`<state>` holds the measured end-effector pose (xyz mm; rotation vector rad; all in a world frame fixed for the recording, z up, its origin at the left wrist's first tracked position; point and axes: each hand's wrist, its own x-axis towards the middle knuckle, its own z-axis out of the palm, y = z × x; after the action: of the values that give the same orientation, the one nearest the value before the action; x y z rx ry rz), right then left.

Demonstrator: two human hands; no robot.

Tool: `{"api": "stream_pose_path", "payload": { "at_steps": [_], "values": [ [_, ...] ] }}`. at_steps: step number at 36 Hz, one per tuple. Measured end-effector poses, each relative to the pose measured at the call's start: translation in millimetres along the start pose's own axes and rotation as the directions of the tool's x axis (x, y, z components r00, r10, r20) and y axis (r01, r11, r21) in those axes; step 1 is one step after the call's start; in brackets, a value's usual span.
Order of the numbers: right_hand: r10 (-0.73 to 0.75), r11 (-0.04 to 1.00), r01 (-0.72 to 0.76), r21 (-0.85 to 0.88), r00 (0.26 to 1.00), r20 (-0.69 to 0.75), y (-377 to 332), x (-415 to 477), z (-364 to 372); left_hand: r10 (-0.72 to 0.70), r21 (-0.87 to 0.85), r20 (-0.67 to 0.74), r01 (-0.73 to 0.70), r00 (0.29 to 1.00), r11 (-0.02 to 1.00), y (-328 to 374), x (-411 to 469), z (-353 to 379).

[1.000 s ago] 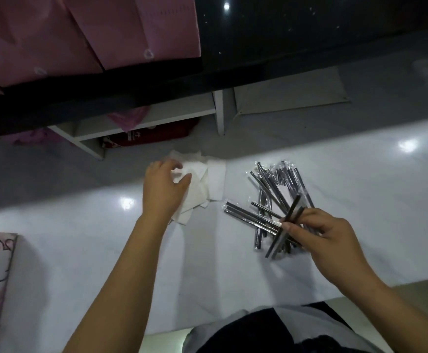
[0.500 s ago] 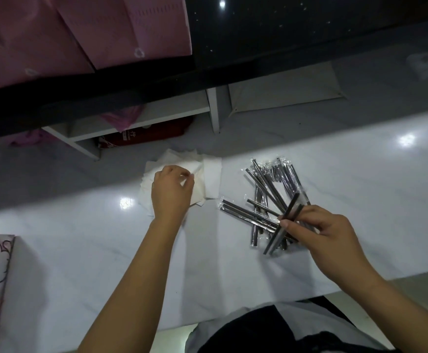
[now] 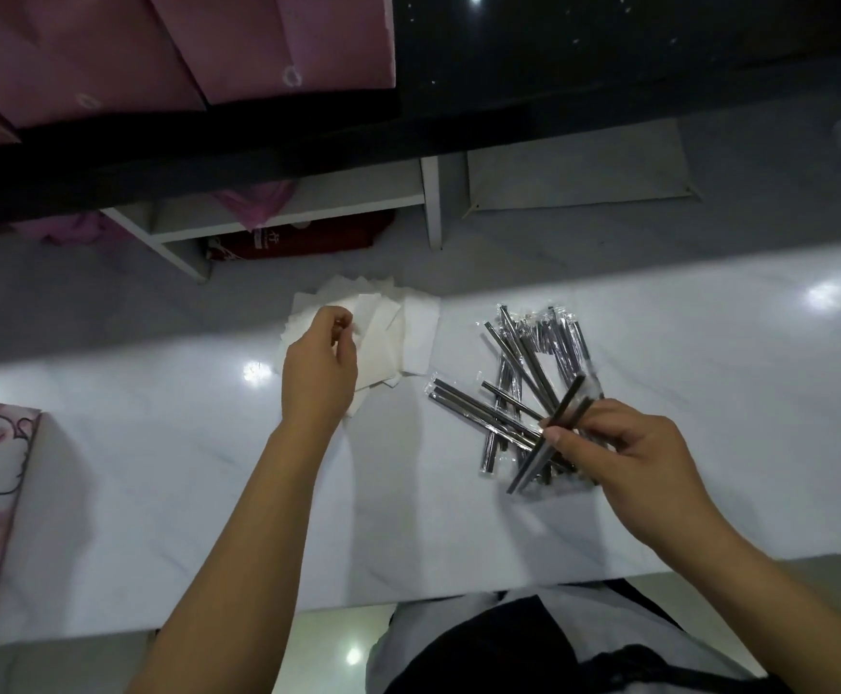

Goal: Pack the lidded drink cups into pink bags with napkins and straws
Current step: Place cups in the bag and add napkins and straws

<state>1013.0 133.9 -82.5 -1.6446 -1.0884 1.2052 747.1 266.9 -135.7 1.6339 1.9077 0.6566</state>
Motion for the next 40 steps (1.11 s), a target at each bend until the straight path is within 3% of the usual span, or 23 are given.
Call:
{"api": "stream_pose_path", "payload": {
  "at_steps": [4, 11, 14, 19, 22, 29, 33, 36, 40],
  "values": [
    [-0.004, 1.0, 0.004, 0.021, 1.0, 0.011, -3.7, 1.6, -8.4, 0.028, 0.016, 0.02, -0.028, 0.999, 0.999, 1.4, -31.5, -7.1],
    [0.029, 0.999, -0.032, 0.04, 0.997, 0.078, -5.0, 9.3, -20.1, 0.046, 0.119, -0.137, -0.03, 0.99, 0.992, -6.3, -115.7, -12.2],
    [0.045, 0.993, -0.059, 0.1, 0.989, 0.141, -12.3, 13.1, -22.8, -0.09, -0.012, -0.146, 0.089, 0.985, 0.996, 2.5, -139.5, -17.4],
    [0.104, 0.98, -0.153, 0.129, 0.941, 0.322, -28.3, 19.1, -30.3, -0.166, -0.25, 0.015, 0.164, 0.986, 0.954, 19.6, -158.8, -27.3],
    [0.145, 0.962, -0.231, 0.149, 0.887, 0.437, -34.6, 21.5, -35.7, -0.177, -0.271, 0.081, 0.193, 0.981, 0.943, 35.8, -162.7, -29.9],
    [0.122, 0.948, -0.28, 0.149, 0.756, 0.643, -41.5, 19.0, -46.6, -0.187, -0.487, 0.071, 0.198, 0.98, 0.851, 88.3, -168.6, -37.3],
    [0.073, 0.934, -0.294, 0.204, 0.715, 0.696, -47.2, 17.3, -52.1, -0.075, -0.63, 0.188, 0.179, 0.979, 0.756, 120.7, -175.9, -36.5],
    [0.053, 0.918, -0.304, 0.254, 0.729, 0.682, -52.6, 15.4, -54.5, -0.041, -0.651, 0.219, 0.177, 0.975, 0.739, 135.2, -177.3, -28.9],
    [0.147, 0.872, -0.383, 0.305, 0.799, 0.583, -47.3, 16.7, -54.3, -0.092, -0.644, 0.219, 0.215, 0.971, 0.735, 145.6, -177.0, -10.9]
  ]
}}
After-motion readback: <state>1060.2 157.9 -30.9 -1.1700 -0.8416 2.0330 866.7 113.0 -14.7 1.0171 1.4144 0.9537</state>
